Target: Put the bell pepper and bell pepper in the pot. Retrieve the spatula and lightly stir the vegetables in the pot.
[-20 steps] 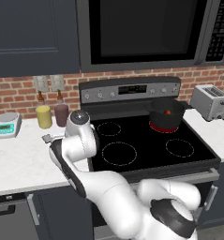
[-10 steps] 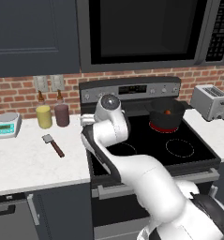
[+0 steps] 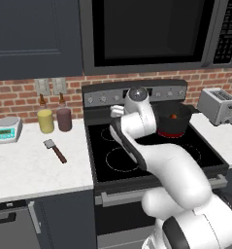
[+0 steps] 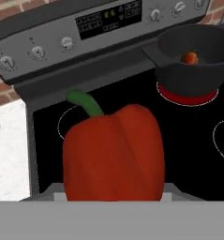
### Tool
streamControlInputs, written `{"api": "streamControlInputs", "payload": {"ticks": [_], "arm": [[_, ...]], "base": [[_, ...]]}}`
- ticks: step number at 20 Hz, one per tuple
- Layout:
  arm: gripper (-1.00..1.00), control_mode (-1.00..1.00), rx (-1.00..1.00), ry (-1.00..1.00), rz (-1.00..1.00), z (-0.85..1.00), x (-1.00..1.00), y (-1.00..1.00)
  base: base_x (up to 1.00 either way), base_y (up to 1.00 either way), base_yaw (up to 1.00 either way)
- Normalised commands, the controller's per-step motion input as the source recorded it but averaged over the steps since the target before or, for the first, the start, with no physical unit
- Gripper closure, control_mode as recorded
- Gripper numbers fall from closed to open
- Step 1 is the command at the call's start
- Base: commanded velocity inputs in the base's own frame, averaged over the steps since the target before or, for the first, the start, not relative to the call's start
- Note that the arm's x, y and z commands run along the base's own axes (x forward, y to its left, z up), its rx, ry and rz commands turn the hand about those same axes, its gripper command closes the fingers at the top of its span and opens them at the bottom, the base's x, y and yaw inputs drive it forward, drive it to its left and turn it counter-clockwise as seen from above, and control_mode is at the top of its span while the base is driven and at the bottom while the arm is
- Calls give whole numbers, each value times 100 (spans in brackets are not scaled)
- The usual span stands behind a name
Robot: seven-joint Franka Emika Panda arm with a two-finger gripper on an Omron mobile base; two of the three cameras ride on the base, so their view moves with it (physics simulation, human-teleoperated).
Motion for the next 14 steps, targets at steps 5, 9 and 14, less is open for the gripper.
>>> {"api": "streamControlInputs", "payload": {"ticks": [5,9,14], "arm": [[100,-100,4,0,-13,-7,13,-100],[100,-100,0,0,-9,0,25,-100],[100,-100,0,0,-3,0,46,-98]], "base": [[0,0,0],[0,0,0],[0,0,0]]}}
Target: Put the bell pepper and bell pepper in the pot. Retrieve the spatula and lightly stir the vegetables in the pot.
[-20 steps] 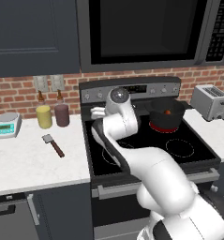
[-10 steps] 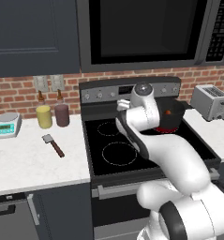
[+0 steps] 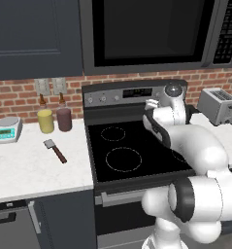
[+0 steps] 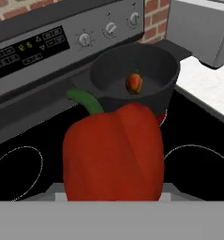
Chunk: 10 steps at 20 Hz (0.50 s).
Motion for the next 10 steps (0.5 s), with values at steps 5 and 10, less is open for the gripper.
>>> {"api": "streamControlInputs", "payload": {"ticks": [5,10], "arm": [[100,-100,0,0,0,0,47,-82],[100,-100,0,0,0,0,44,-54]], "base": [[0,0,0],[0,0,0]]}}
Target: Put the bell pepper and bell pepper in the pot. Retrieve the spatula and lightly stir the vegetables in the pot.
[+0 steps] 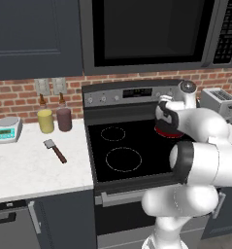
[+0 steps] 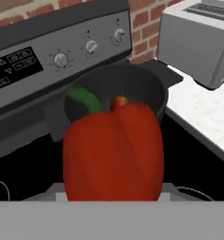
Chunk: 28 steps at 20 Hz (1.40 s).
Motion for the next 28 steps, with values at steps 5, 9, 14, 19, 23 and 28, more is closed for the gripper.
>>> {"api": "streamControlInputs", "payload": {"ticks": [5,9,14,19,23,28], "arm": [[100,-100,-2,0,0,-12,50,-19],[100,-100,-3,0,0,-26,53,-16],[100,-100,-2,4,0,-41,51,-23],[100,-100,-1,5,0,-37,52,-25],[100,-100,0,5,0,-22,51,-23],[100,-100,0,8,0,-20,40,-20]], "base": [[0,0,0],[0,0,0],[0,0,0],[0,0,0],[0,0,0],[0,0,0]]}}
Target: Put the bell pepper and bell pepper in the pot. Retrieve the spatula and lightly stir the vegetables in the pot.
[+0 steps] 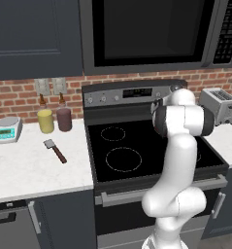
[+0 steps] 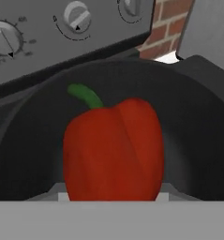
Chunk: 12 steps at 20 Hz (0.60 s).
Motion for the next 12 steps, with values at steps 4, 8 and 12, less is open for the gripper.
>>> {"api": "streamControlInputs", "payload": {"ticks": [4,8,12], "arm": [[100,-100,0,9,0,-27,34,-20],[100,-100,0,4,0,-28,7,-9],[-100,-100,-2,2,0,-29,0,0]], "base": [[0,0,0],[0,0,0],[0,0,0]]}}
